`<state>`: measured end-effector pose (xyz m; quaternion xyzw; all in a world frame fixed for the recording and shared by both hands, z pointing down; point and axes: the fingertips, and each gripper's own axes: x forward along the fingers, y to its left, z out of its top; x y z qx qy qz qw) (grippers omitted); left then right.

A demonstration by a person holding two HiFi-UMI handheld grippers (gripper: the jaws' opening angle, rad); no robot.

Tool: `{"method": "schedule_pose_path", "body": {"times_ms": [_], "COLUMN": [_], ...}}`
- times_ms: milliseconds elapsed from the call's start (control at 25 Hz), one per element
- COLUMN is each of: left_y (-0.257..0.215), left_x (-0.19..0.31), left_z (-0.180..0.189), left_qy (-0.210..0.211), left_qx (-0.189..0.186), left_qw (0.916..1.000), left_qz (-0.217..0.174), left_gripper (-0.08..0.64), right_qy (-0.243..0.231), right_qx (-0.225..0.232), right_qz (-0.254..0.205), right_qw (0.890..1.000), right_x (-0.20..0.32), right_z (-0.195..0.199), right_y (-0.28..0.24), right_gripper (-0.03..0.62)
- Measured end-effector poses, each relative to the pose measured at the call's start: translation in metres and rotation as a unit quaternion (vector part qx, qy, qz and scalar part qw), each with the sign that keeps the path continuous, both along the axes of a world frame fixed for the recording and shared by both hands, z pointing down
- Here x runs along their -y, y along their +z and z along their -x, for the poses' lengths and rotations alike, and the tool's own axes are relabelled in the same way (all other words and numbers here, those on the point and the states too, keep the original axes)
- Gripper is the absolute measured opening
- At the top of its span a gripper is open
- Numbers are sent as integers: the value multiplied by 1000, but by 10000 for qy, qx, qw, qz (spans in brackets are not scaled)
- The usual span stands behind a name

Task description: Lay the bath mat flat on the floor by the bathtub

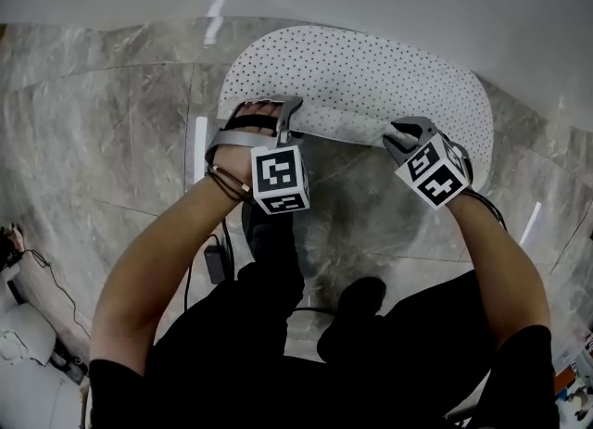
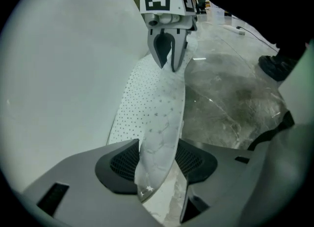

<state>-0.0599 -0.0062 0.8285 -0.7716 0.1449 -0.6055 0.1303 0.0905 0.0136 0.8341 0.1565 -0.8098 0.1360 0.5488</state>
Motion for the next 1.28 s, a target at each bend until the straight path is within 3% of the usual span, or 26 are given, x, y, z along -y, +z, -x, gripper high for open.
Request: {"method": "schedule_pose_path", "body": {"times_ms": [200,280,400,480,600,720,840,920,1040,1280], "left_y": [3,1,-4,-6,-6,-3,-7,-12,-6,22], "left_x": [-8,-9,-7,-10,-10,-5,1,1,-11,-57], "left_z": [4,4,0,-2,1,11,17,16,17,28], "left_qy": [167,218,361,374,261,101,-74,-125,-9,608], "left_qx": [51,37,12,-16,37,119,22,-101,-122,206], "left_qw": [9997,9997,9993,9990,9991,9993,9995,9997,9998,9932], "left_qz": [174,144,-134,-254,-328,-341,-310,-186,175,971], "left_gripper": [71,72,187,216,216,204,118,45,26,25], "right_qy": [-219,-345,-371,-197,88,62,6,39,-71,-1190], "right_qx": [95,38,-169,-217,-159,-155,-176,-167,-106,184], "right_qz": [257,206,-185,-326,-250,-154,-123,-63,221,954], "right_qw": [9994,9992,9990,9990,9995,9997,9998,9998,9997,9881], "right_x": [-15,-18,-8,1,8,4,1,2,-6,-60], "right_z": [5,5,0,-4,-8,-5,-6,-8,-5,13], "right_y": [0,1,1,1,4,10,12,11,13,15], "right_gripper": [124,124,121,118,118,118,118,118,118,127]}}
